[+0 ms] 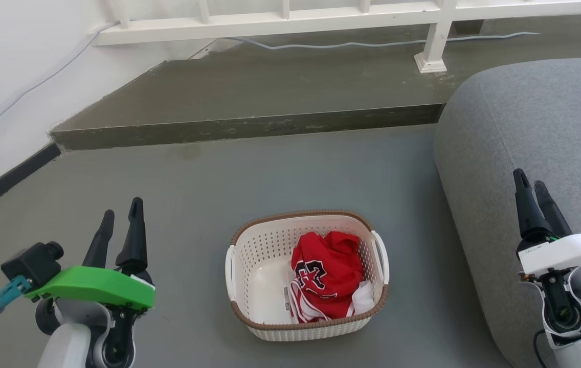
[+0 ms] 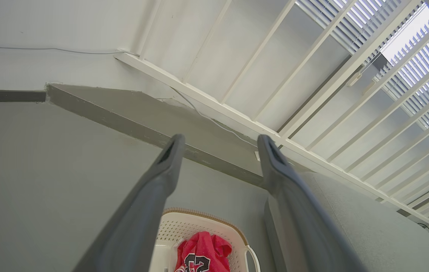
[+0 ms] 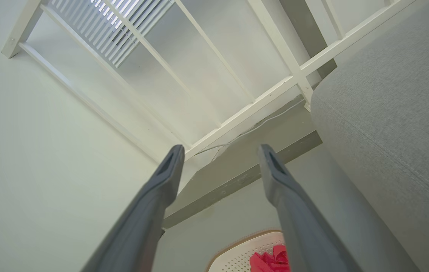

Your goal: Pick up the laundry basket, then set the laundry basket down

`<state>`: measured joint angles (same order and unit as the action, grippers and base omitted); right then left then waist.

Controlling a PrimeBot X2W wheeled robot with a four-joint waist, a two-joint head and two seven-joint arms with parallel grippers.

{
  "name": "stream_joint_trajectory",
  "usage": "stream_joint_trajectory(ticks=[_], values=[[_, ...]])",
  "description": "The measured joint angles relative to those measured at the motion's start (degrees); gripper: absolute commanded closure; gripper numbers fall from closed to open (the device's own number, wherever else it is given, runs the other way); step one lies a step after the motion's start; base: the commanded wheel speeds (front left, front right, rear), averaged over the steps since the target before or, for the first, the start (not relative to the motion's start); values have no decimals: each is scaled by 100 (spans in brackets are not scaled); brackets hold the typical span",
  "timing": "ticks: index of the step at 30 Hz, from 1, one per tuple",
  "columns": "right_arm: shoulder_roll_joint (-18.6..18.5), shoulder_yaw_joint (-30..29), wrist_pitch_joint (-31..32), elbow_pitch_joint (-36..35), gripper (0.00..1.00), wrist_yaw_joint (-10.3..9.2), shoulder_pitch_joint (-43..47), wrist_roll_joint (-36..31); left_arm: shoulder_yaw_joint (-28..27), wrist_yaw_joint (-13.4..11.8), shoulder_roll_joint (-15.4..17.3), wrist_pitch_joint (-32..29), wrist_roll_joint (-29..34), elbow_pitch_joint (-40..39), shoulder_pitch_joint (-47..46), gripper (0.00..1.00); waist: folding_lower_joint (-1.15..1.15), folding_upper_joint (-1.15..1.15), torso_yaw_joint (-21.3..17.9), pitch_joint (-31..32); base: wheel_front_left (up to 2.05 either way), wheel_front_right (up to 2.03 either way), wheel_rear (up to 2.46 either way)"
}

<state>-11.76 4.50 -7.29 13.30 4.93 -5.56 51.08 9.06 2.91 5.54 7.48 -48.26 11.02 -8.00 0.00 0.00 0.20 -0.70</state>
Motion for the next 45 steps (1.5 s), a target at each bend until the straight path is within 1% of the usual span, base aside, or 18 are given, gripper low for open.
stream_joint_trajectory(ticks=[6, 12, 18, 22, 28, 40, 45], values=[[-55, 81, -97, -126, 0, -102, -19, -657, 102, -92, -7, 114, 528, -71, -3, 0, 0, 0, -5, -18, 0, 0, 0], [-49, 233, -183, -148, 0, -153, -20, -1100, 218, -165, -23, 183, 1081, -89, -7, 0, 0, 0, -13, -32, 0, 0, 0], [-51, 366, -298, -116, 0, -203, -19, -1583, 290, -294, -47, 312, 1518, -76, -7, 0, 0, 0, -18, -46, 0, 0, 0], [-51, 422, -364, -99, 0, -254, -19, -1846, 357, -303, -66, 372, 1813, -66, -8, 0, 0, 0, -18, -53, 0, 0, 0], [-51, 506, -475, -51, 0, -258, -19, -2260, 419, -401, -81, 470, 2212, -43, -15, 0, 0, 0, -15, -55, 0, 0, 0], [-49, 603, -648, 4, 0, -260, -20, -3056, 567, -493, -110, 673, 2970, 49, -21, 0, 0, 0, -6, -30, 0, 0, 0], [-34, 602, -697, 26, 0, -259, -20, -3141, 569, -494, -131, 695, 3088, 131, -21, 0, 0, 0, -8, -13, 0, 0, 0]])
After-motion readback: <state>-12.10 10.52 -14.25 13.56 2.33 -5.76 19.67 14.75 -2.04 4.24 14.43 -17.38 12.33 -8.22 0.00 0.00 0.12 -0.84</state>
